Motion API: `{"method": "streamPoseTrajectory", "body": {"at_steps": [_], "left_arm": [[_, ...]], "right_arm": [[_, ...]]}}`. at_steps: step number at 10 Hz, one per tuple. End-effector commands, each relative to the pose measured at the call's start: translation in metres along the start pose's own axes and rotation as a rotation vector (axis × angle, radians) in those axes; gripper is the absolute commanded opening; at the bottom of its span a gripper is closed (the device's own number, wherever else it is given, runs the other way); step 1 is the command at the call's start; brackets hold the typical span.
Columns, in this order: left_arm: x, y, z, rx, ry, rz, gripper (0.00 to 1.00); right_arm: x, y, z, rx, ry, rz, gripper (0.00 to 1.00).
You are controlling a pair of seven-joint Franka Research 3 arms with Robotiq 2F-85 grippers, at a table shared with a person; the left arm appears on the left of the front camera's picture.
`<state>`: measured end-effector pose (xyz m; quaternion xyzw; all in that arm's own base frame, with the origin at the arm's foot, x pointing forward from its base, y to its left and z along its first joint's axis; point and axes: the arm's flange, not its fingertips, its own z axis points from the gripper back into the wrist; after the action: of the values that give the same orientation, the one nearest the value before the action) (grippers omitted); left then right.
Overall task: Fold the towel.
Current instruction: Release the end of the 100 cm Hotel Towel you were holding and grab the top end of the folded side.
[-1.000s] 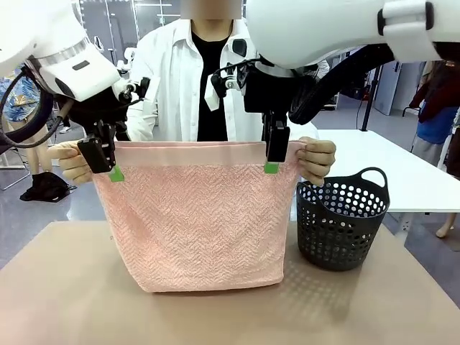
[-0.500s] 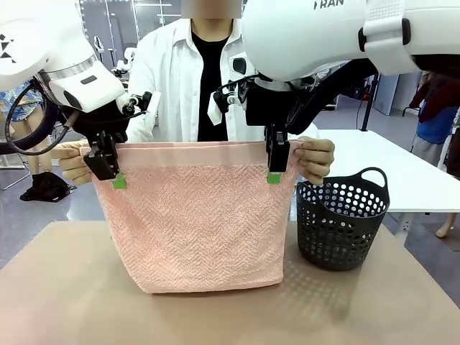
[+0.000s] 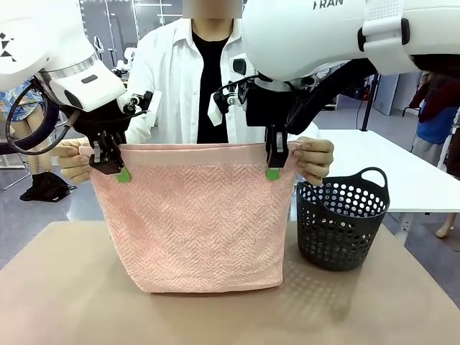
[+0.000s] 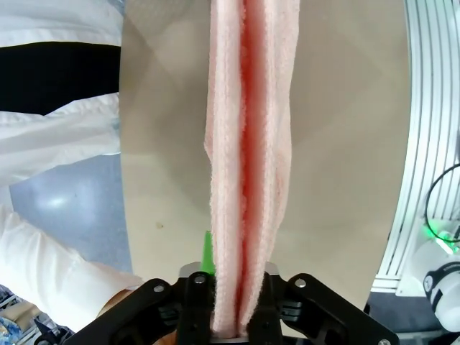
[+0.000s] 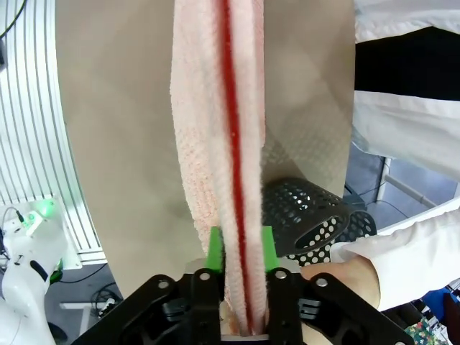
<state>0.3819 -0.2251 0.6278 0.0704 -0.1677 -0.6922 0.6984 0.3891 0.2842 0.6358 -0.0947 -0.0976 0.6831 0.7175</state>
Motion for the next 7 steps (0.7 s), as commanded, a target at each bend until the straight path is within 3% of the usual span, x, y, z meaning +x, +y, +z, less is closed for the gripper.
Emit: {"method": "streamPoseTrajectory", "body": {"at_steps": [1,7], "left_arm": [[0.0042,0.0,0.0042,-0.025,-0.009,0.002,0.0],[0.0004,-0.0009,0.0002,-0.007,0.003,-0.001,0.0]], "right_arm": [[0.0,-0.0046,0.0025,0.003,0.012,0.011,0.0],[0.0001,-0.0006,0.0009,-0.001,-0.001,0.0,0.0]]}}
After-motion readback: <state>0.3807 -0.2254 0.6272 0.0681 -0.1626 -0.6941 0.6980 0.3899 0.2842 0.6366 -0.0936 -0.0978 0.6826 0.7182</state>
